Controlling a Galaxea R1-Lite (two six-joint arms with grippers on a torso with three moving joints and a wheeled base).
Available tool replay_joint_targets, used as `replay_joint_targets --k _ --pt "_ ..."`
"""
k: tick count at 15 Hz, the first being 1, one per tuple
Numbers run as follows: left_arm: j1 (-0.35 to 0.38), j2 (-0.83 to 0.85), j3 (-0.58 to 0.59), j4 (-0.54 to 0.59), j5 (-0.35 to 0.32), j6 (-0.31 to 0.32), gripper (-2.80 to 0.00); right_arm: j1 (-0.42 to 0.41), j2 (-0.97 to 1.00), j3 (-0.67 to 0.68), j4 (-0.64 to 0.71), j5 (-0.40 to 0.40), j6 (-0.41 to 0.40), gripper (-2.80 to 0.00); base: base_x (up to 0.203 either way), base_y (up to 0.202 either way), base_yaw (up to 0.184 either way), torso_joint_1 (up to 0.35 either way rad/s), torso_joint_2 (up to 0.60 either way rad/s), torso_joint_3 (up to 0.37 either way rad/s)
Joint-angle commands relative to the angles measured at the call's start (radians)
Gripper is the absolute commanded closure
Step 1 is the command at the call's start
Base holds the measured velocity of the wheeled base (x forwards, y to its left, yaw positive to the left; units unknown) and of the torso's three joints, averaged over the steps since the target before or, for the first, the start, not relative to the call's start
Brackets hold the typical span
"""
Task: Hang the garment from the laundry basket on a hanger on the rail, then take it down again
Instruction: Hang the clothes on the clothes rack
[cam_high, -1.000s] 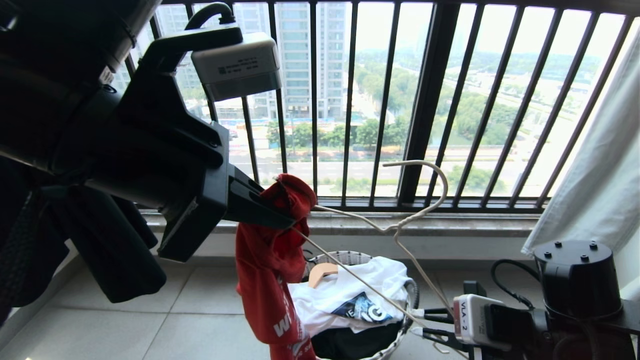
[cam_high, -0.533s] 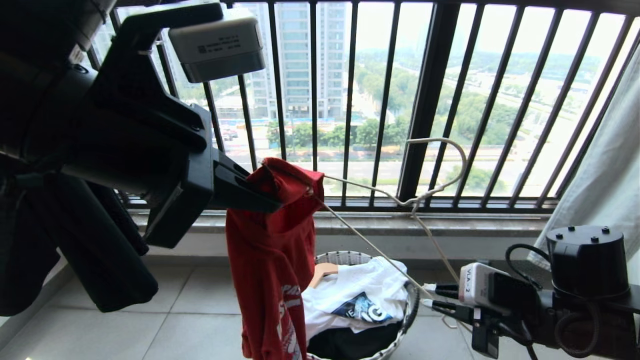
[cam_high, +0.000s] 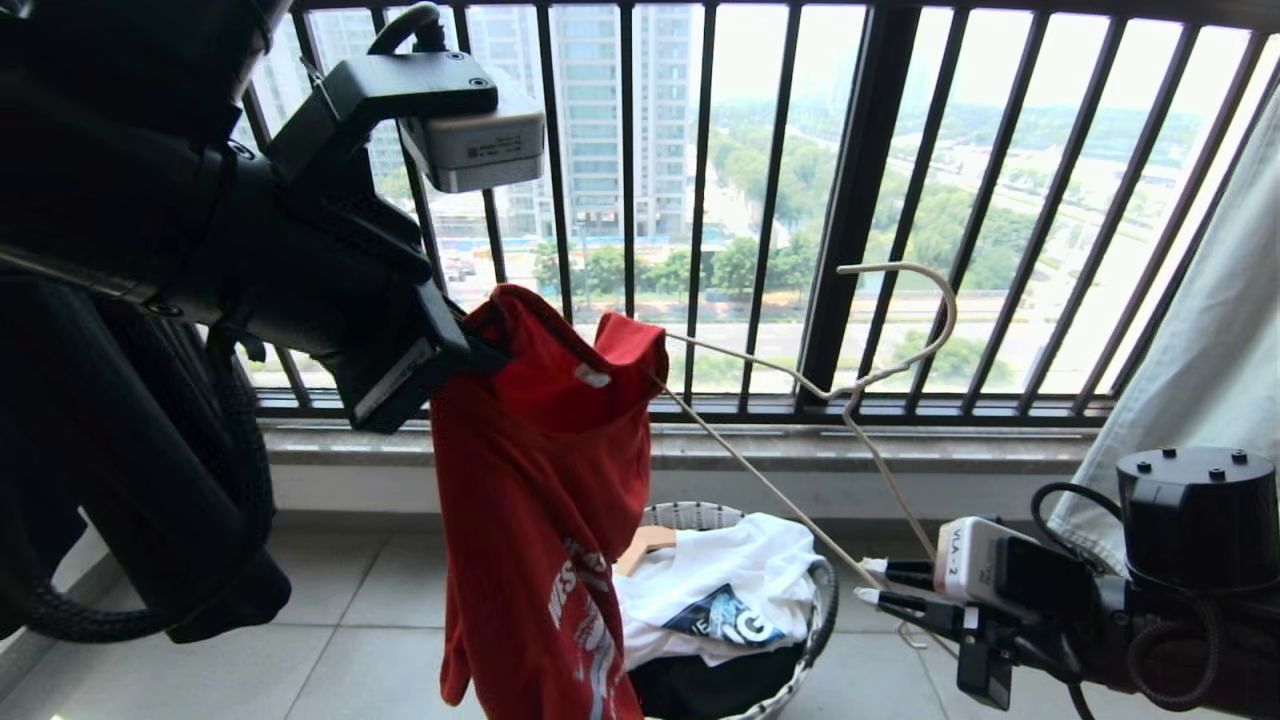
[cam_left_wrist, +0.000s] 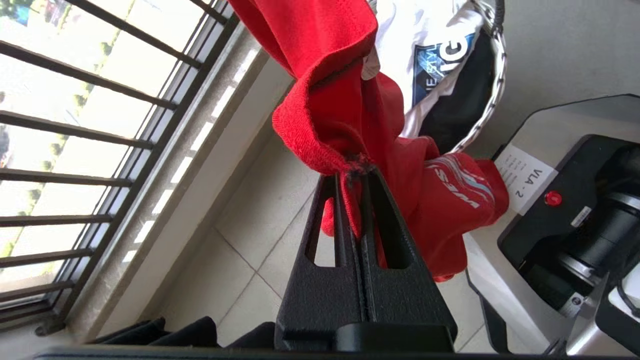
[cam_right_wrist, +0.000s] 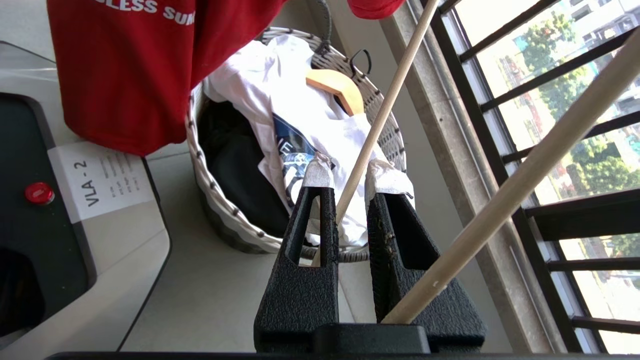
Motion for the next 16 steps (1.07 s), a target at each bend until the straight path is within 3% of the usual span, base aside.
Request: replay_joint_targets --k 1,10,12,16 --pt "0.008 0.028 -0.025 -0.02 0.035 0.002 0.0 0.0 -0.009 0.006 -0.003 0.002 -0.007 0.0 0.0 0.0 0.0 0.0 0.0 0.0" --pt "0.04 0.057 -0.109 -0.106 0.129 0.027 0.0 0.003 -0.048 0.121 -0.003 0.003 -0.097 0.0 0.0 0.0 0.0 0.0 0.0 0.0" --pt "0.04 0.056 -0.109 -0.137 0.159 0.062 0.0 0.006 -0.05 0.147 -0.003 0.003 -0.11 0.0 0.0 0.0 0.0 0.0 0.0 0.0" --pt "0.04 0.065 -0.1 -0.133 0.166 0.07 0.0 0.032 -0.097 0.158 -0.003 0.005 -0.112 0.0 0.0 0.0 0.0 0.0 0.0 0.0"
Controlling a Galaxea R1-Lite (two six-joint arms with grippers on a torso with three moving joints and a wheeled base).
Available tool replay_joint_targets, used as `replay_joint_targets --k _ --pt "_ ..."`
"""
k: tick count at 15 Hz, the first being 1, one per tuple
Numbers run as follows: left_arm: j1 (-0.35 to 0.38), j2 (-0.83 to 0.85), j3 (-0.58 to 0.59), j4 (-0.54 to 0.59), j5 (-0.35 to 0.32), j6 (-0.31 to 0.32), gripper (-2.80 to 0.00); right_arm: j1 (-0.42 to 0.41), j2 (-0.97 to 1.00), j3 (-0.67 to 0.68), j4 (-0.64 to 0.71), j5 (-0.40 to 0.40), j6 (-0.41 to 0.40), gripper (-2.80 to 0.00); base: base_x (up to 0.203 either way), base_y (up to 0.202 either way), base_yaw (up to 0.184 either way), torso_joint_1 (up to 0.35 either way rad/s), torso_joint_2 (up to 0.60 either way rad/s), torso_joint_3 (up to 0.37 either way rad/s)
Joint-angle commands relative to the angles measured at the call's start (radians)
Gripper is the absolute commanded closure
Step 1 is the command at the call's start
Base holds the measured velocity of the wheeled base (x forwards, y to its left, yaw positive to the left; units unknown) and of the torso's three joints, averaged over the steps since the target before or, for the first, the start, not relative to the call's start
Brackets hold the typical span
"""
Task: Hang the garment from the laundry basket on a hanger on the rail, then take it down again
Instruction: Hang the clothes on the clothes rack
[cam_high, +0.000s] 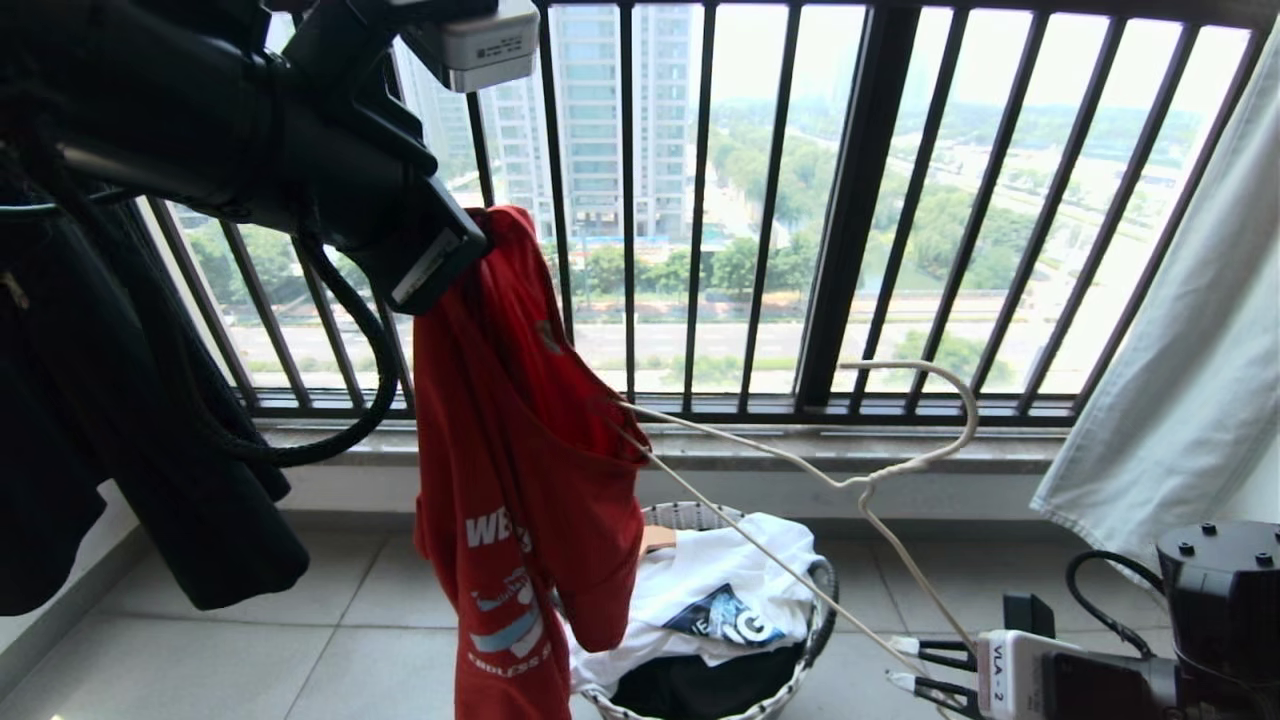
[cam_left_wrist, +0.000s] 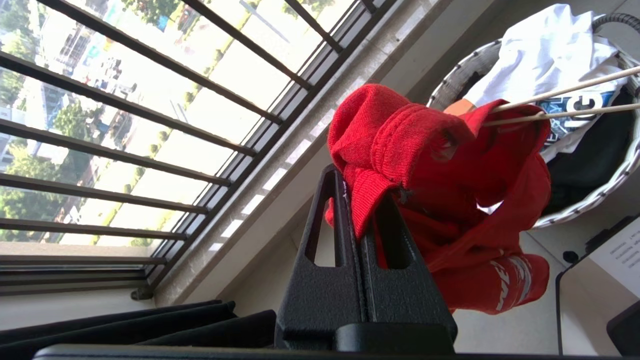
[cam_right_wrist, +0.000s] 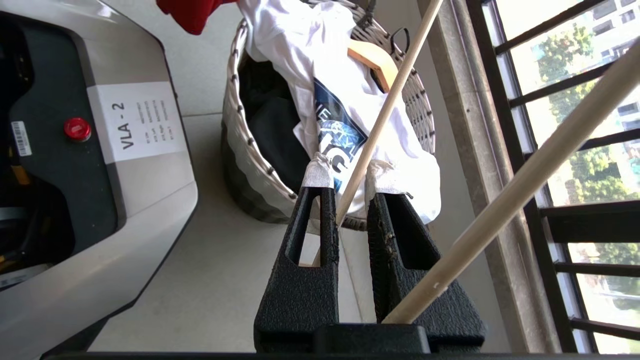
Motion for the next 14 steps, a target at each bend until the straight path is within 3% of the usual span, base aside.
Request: replay_joint_targets --k 1,14 --pt "0.0 0.01 0.009 0.005 0.001 0.006 0.0 0.015 -0.023 -0.001 -0.003 0.002 -0.006 0.0 0.0 0.0 0.0 0.0 0.0 0.0" --pt "0.015 0.085 0.001 0.0 -0.005 0.012 0.0 0.163 -0.064 -0.038 -0.002 -0.002 -0.009 0.0 0.0 0.0 0.0 0.0 0.0 0.0"
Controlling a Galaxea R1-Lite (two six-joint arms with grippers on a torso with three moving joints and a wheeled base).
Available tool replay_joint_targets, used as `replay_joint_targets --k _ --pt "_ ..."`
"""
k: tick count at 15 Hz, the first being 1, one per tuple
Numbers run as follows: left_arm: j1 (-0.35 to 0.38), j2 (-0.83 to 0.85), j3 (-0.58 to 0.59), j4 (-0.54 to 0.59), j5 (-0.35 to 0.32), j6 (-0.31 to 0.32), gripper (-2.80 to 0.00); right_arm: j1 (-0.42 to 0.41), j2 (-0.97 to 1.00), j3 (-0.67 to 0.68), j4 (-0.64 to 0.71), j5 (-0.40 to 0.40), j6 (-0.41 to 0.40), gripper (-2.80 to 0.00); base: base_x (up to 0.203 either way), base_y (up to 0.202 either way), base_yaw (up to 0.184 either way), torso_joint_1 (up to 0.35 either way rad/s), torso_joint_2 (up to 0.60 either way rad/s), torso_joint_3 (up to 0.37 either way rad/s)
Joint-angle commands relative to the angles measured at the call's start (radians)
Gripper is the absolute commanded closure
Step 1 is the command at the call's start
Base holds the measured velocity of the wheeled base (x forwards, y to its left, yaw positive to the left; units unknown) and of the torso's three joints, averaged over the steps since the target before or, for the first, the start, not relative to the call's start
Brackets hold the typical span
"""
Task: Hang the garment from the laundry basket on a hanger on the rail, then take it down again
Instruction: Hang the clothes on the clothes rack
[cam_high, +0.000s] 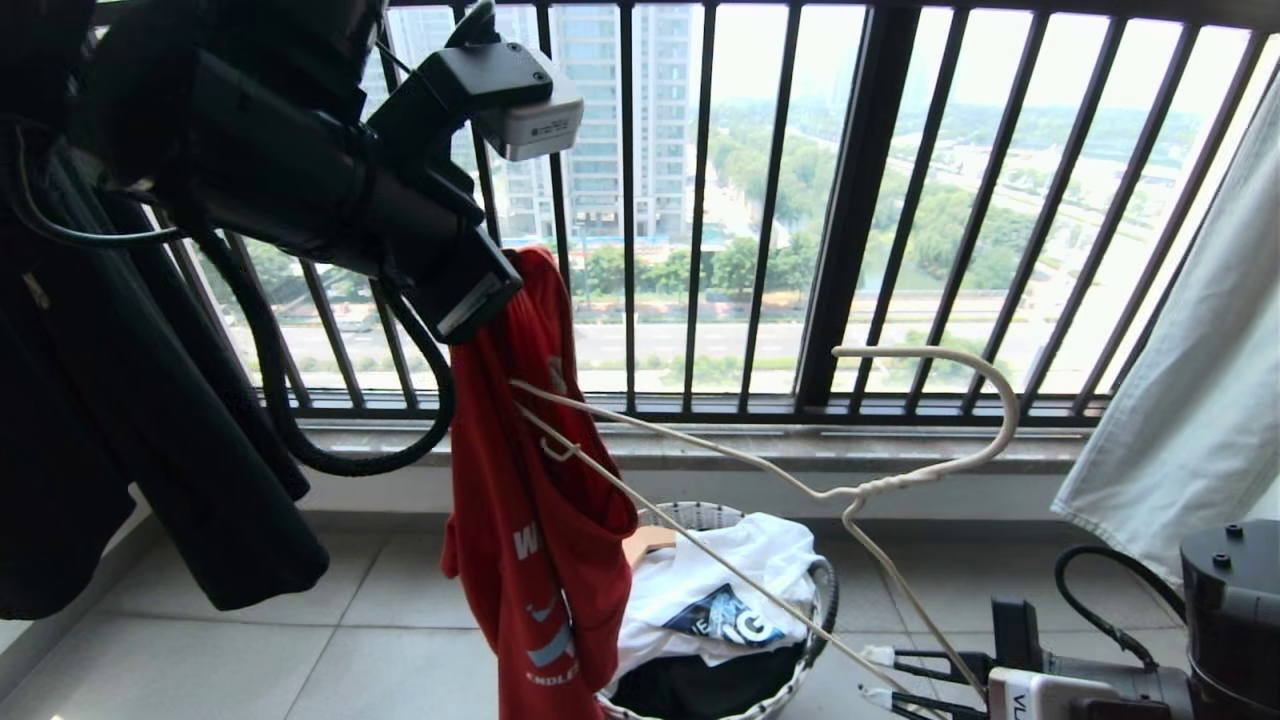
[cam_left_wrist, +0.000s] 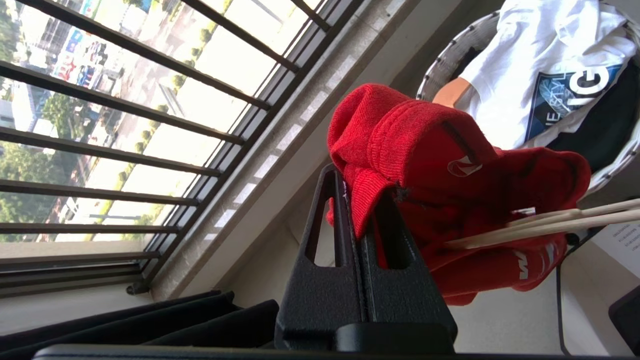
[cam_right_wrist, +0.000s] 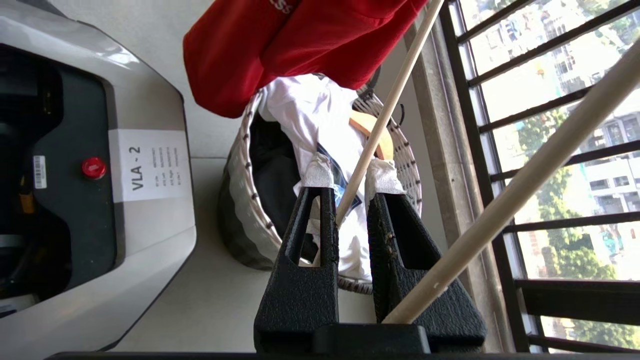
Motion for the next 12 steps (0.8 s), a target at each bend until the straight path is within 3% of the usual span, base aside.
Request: replay_joint_targets --k 1,4,8,12 --pt "0.001 0.014 -0.002 0.003 -0.002 0.004 0.0 0.028 -0.005 0.0 -0.004 -0.007 -0.005 0.0 0.0 0.0 0.0 0.0 0.0 0.0" --pt "0.001 0.008 -0.004 0.006 -0.119 0.002 0.0 0.067 0.016 -0.026 -0.002 -0.037 -0.012 0.0 0.0 0.0 0.0 0.0 0.0 0.0" --pt "0.002 0.001 -0.005 0.006 -0.17 0.002 0.0 0.03 0.069 -0.083 -0.004 -0.047 -0.007 0.0 0.0 0.0 0.0 0.0 0.0 0.0" --pt "0.028 0.002 -0.005 0.001 -0.164 -0.004 0.0 -0.037 0.063 -0.067 -0.004 -0.047 -0.006 0.0 0.0 0.0 0.0 0.0 0.0 0.0"
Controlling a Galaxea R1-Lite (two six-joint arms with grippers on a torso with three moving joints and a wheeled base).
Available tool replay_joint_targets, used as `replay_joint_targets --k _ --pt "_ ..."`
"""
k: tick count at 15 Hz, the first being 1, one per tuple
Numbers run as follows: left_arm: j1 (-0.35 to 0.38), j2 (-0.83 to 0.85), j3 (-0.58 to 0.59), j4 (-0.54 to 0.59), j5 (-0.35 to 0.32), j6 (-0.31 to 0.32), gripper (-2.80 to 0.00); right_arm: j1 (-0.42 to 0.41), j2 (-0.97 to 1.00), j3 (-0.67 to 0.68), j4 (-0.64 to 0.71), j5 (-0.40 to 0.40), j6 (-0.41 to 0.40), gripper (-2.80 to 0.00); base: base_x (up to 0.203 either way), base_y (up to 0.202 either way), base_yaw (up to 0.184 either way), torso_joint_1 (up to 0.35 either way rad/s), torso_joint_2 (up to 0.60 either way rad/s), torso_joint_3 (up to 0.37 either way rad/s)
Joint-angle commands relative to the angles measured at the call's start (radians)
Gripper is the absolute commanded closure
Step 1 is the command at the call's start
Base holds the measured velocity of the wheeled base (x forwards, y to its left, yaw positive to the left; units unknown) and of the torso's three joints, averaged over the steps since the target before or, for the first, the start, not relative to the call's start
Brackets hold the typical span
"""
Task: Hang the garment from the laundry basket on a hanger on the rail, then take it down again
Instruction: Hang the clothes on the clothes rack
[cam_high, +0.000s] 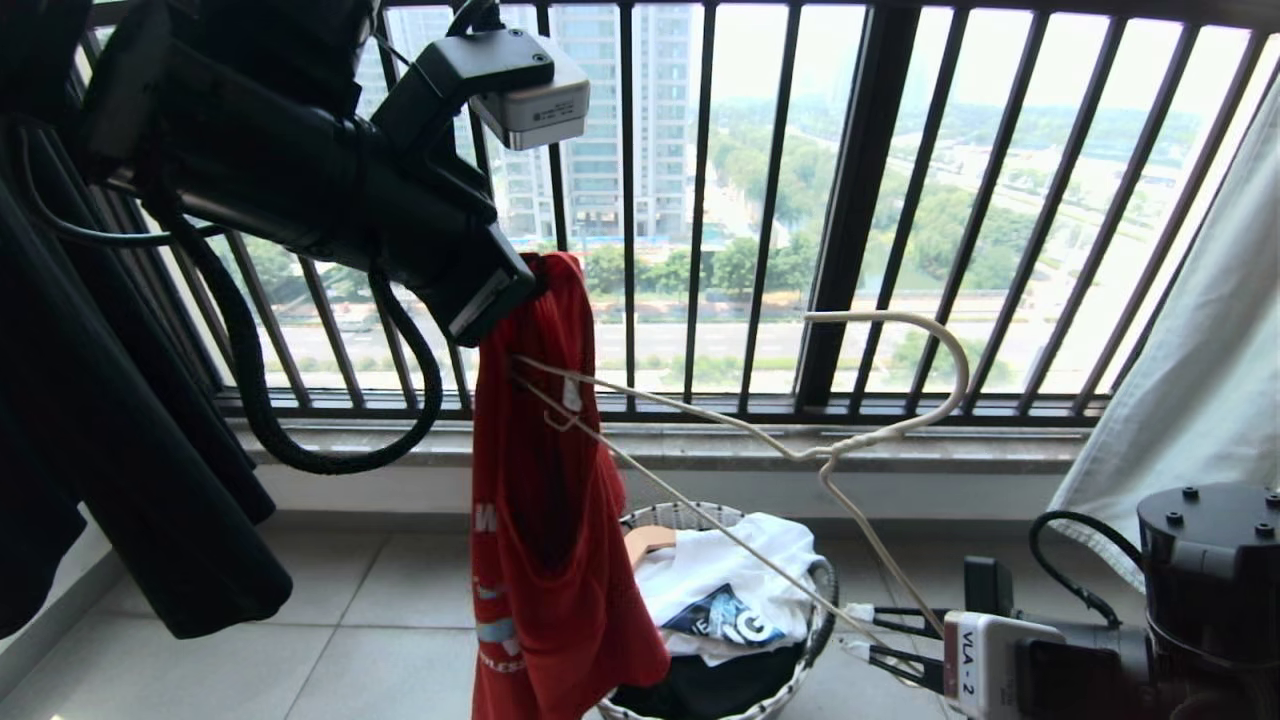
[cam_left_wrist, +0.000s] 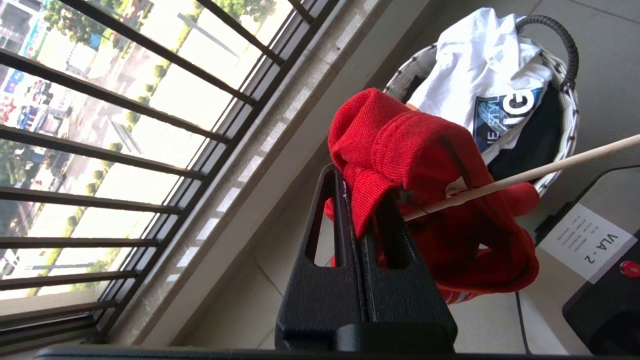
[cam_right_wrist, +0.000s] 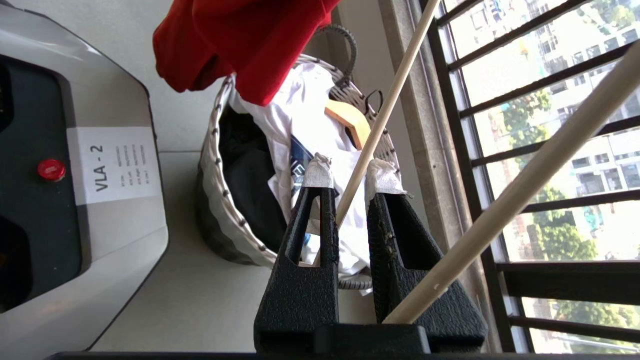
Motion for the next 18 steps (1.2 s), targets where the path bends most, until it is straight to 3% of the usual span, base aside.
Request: replay_joint_targets --k 1,9,14,18 --pt "0.014 0.004 0.0 0.003 0.003 0.002 0.0 -0.015 -0.006 0.014 -0.004 0.002 -0.005 0.0 0.0 0.0 0.0 0.0 0.0 0.0" --pt "-0.001 -0.015 -0.001 0.005 -0.006 0.003 0.0 -0.014 0.027 -0.036 -0.002 0.002 -0.008 0.0 0.0 0.0 0.0 0.0 0.0 0.0" --pt "-0.057 0.014 -0.009 -0.01 -0.012 -0.003 0.0 0.064 0.075 -0.033 -0.004 -0.038 -0.007 0.0 0.0 0.0 0.0 0.0 0.0 0.0" --pt "-0.143 0.012 -0.008 0.002 -0.012 -0.15 0.0 0.022 0.091 -0.052 -0.005 -0.036 -0.002 0.0 0.0 0.0 0.0 0.0 0.0 0.0"
